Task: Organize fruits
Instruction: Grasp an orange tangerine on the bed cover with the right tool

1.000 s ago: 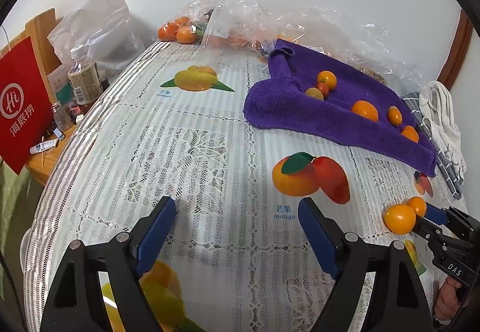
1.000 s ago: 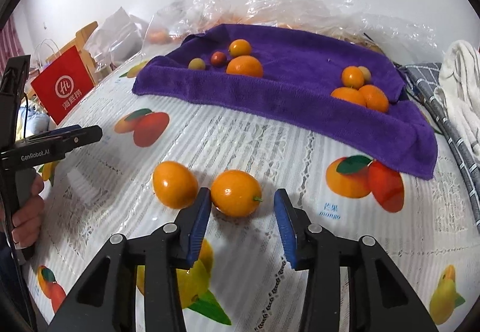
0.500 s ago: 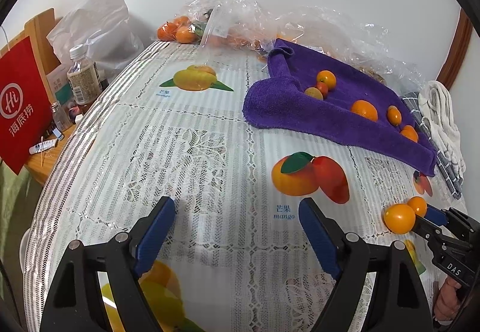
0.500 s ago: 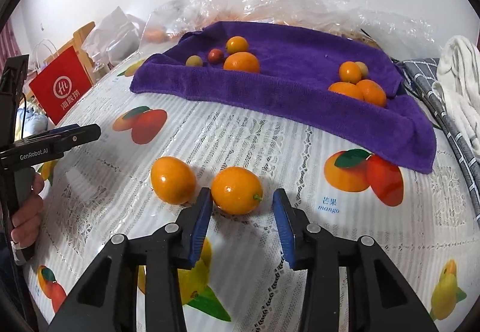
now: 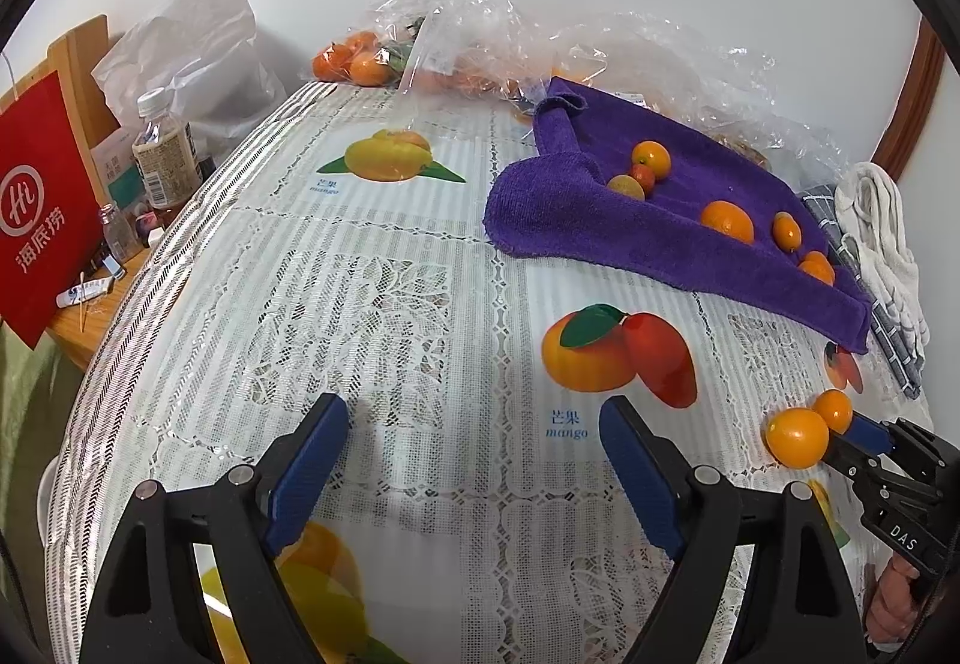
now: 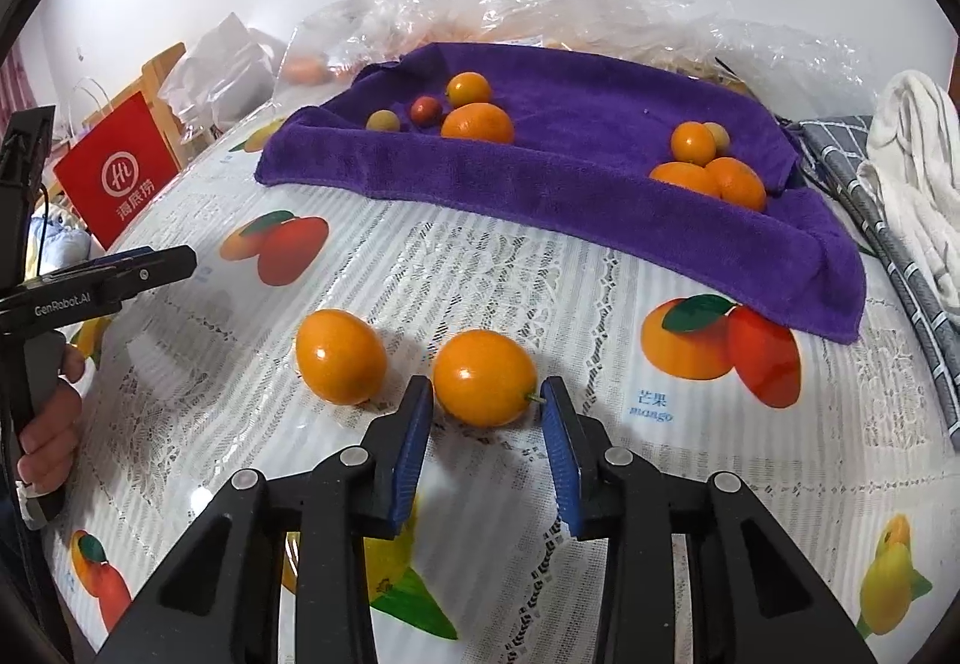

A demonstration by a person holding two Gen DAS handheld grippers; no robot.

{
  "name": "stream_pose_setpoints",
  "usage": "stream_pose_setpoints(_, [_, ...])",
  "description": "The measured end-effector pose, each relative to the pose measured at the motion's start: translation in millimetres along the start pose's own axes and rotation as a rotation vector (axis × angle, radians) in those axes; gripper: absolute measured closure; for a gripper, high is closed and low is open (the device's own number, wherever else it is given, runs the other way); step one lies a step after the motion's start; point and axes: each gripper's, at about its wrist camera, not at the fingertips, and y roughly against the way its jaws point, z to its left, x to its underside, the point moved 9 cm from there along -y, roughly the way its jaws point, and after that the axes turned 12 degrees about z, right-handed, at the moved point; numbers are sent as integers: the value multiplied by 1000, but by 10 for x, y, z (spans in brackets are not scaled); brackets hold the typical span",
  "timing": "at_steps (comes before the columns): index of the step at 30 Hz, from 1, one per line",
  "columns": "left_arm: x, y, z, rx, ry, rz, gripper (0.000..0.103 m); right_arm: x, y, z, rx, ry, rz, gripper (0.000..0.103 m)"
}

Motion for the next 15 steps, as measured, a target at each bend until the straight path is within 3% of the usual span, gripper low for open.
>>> stream_pose_setpoints(15, [-15, 47, -12, 40, 0, -21, 18, 5, 124, -116, 14, -38, -44, 69])
